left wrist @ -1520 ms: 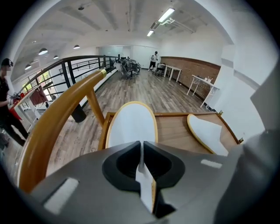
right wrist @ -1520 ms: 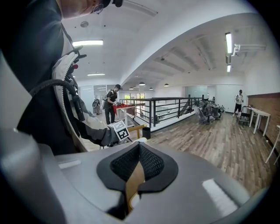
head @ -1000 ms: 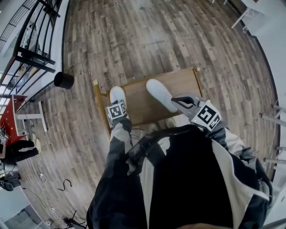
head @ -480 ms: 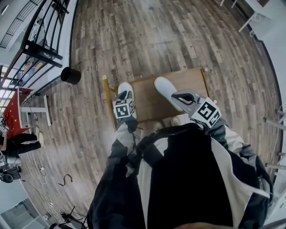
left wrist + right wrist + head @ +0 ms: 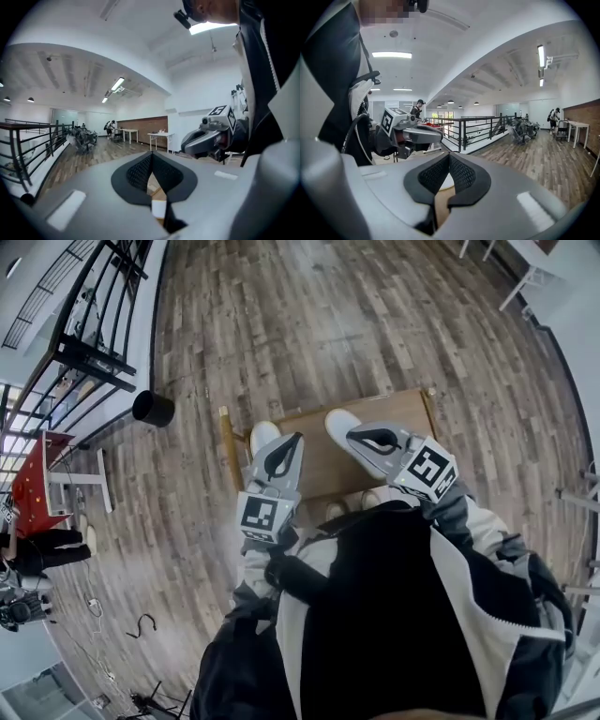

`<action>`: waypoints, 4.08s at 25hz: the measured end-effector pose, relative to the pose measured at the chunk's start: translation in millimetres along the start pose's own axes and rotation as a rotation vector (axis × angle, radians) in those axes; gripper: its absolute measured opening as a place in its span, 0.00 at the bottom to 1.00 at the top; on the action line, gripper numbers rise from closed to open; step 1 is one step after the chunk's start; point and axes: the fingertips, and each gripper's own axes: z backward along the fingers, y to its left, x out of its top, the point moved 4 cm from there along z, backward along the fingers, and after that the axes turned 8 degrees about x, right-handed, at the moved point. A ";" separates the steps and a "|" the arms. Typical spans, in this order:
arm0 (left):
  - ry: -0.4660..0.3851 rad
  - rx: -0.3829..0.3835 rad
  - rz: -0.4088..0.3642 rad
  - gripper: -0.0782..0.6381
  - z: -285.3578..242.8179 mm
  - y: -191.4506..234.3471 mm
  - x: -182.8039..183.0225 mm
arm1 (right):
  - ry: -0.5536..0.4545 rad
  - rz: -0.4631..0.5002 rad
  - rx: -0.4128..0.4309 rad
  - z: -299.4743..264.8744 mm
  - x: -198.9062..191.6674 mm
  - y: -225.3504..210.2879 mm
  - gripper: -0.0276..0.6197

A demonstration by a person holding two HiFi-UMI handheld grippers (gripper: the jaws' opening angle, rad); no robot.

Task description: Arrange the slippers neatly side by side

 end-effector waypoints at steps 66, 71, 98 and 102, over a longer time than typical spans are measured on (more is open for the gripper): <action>-0.007 0.090 0.153 0.14 26.3 25.8 -5.2 | 0.253 -0.350 -0.129 -45.9 -113.0 -71.7 0.08; -0.013 0.065 0.155 0.13 18.7 20.8 -4.6 | 0.082 -0.270 -0.160 -12.8 -46.5 -52.0 0.08; 0.032 0.089 0.176 0.13 50.1 20.7 -21.5 | 0.099 -0.319 -0.196 -30.6 -76.0 -23.6 0.08; 0.050 0.111 0.191 0.13 60.6 29.0 -23.9 | 0.182 -0.381 -0.204 -66.0 -104.9 -27.8 0.08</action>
